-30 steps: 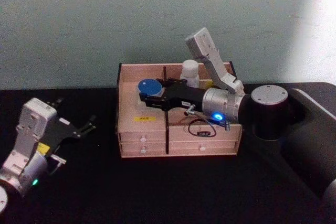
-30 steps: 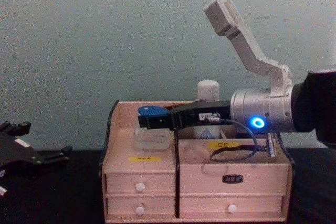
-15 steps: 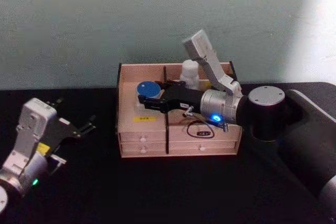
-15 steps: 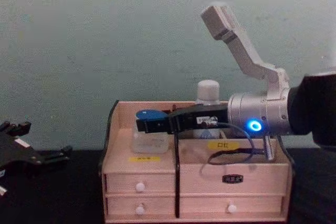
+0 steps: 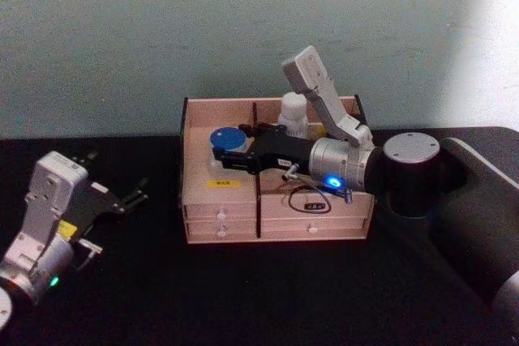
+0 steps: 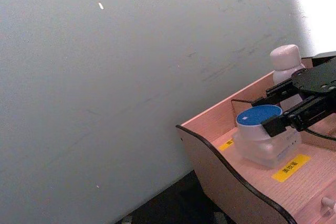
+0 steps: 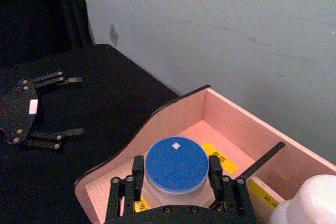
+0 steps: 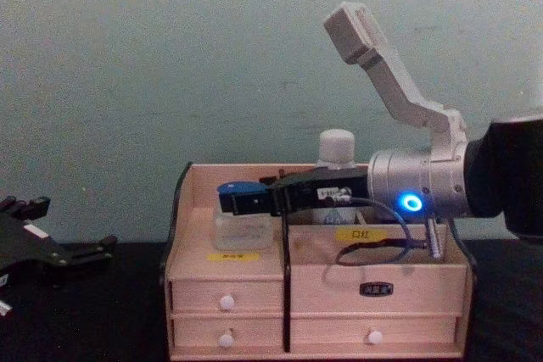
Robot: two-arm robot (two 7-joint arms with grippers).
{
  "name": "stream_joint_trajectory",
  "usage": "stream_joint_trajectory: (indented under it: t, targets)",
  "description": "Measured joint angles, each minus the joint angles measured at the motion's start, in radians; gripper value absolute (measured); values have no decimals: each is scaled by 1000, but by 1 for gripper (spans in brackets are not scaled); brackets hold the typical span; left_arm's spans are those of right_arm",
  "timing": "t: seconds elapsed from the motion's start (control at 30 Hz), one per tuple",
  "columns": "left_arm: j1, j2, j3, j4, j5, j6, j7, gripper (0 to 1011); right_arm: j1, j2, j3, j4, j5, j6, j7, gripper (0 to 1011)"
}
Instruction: Pick up the facial cleanser and watermelon frost from the table and place them into the tiered storage box.
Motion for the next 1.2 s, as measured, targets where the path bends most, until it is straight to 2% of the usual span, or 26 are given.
stream_joint_trajectory:
  t: [0.03,0.13,0.3,0.63,0.77,1.0,1.2]
  targets:
    - [0,0,0,0,0,0,0,1001,0,0,0,0,0,0,0,803]
    - [0,0,0,0,0,0,0,1002,0,0,0,0,1,0,0,852]
    - [0,0,0,0,0,0,0,1001,-1,0,0,0,1,0,0,998]
    - [0,0,0,0,0,0,0,1001,-1,0,0,0,2,0,1,1002]
    - [0,0,0,0,0,0,0,1001,-9,3,11,-16,9,1,4,1002]
    - [0,0,0,0,0,0,0,1001,-38,25,31,-99,27,1,0,1002]
    - [0,0,0,0,0,0,0,1001,-81,64,59,-214,48,1,-31,1002]
